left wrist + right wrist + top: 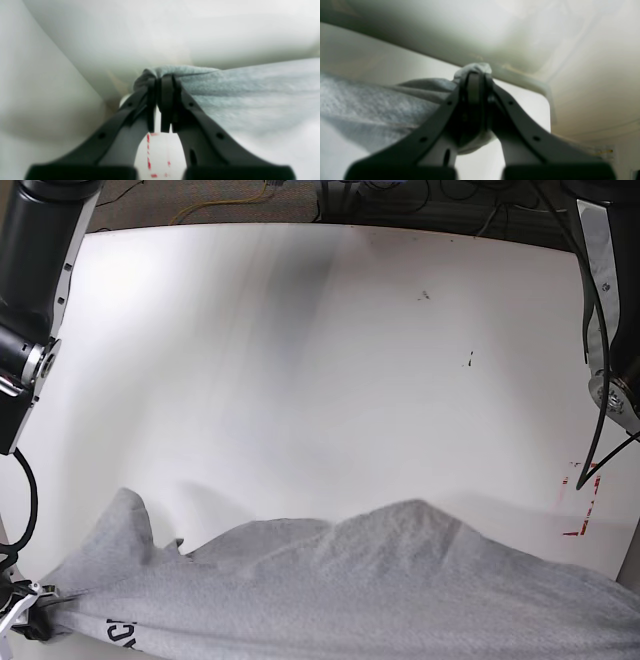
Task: Layout the t-shirt on the table in an organized manner, then fold the t-shirt properly
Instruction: 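Lift the shirt high with both grippers and shake it out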
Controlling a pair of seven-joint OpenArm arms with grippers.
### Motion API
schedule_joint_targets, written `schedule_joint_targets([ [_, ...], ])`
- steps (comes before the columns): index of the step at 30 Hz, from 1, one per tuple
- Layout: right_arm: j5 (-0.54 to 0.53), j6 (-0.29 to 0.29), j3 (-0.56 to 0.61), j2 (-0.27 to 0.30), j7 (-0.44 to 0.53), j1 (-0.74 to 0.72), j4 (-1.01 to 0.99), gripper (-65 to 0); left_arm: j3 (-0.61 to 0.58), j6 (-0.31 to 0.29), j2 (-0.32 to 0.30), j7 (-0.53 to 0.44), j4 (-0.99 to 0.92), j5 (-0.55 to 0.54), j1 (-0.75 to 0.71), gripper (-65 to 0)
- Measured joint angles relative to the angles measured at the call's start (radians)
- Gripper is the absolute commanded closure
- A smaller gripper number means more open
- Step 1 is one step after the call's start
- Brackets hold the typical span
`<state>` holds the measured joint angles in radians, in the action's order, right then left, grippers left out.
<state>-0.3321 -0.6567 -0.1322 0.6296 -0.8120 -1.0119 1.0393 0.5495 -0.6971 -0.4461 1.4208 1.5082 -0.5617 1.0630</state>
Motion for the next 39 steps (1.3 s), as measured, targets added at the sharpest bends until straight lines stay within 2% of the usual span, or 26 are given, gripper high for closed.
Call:
schedule_joint_targets([
  [24,0.005,0.000,0.001,-0.034,-0.031,-0.006,0.004,0.0,-0.018,0.000,0.008,0.005,-0.001,0.016,-0.004,-0.6],
  [29,0.031,0.009,0.011,-0.066,-0.037,-0.072,-0.002,0.0,-0.069,0.000,0.055,0.008,-0.003,0.028,0.035,-0.6],
  [34,0.013,0.006,0.094,-0.074,-0.035,-0.181,0.000,0.0,-0.110,0.000,0.112,0.014,-0.005,0.026,0.129,-0.6],
  [39,0.010,0.006,0.117,-0.075,-0.022,-0.264,0.007,0.0,-0.161,0.000,0.134,0.001,-0.004,0.029,0.218,-0.6],
])
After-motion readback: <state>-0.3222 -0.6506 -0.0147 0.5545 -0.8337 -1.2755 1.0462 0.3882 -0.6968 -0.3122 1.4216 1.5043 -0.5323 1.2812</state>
